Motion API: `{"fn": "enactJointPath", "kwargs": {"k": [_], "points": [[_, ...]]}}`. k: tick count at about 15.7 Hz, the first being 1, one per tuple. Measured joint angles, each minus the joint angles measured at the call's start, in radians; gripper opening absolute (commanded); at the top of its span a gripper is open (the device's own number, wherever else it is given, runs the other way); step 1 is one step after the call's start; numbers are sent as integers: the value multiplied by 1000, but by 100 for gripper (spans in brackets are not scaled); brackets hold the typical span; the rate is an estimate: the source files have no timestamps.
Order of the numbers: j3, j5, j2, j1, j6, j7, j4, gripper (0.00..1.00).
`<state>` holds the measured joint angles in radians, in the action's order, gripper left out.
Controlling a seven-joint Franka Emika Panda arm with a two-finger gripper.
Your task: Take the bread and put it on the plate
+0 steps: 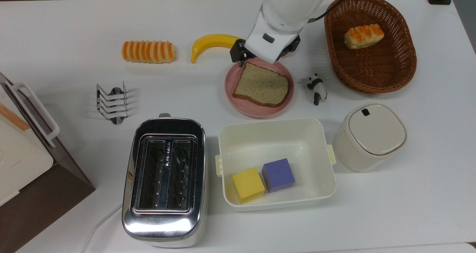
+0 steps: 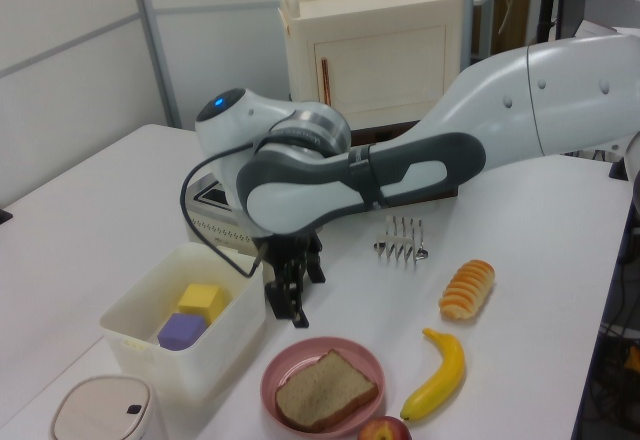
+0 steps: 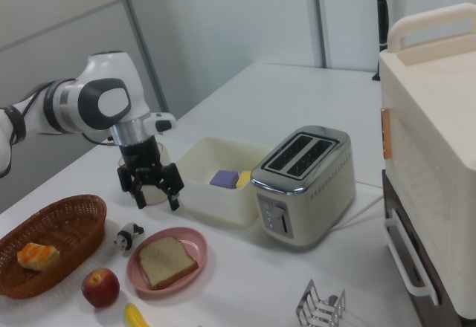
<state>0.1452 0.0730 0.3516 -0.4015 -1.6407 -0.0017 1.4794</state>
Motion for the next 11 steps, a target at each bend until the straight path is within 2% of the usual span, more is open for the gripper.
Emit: {"fn": "enactJointPath", "kwargs": {"k": [2, 4, 8, 11], "points": [[2, 0, -22, 36, 0, 9, -13, 100], [-9, -5, -65, 107, 3, 9, -18, 100], [-114, -11, -166, 318, 67, 59, -11, 100], [-157, -11, -211, 385, 71, 89, 11, 100]]}}
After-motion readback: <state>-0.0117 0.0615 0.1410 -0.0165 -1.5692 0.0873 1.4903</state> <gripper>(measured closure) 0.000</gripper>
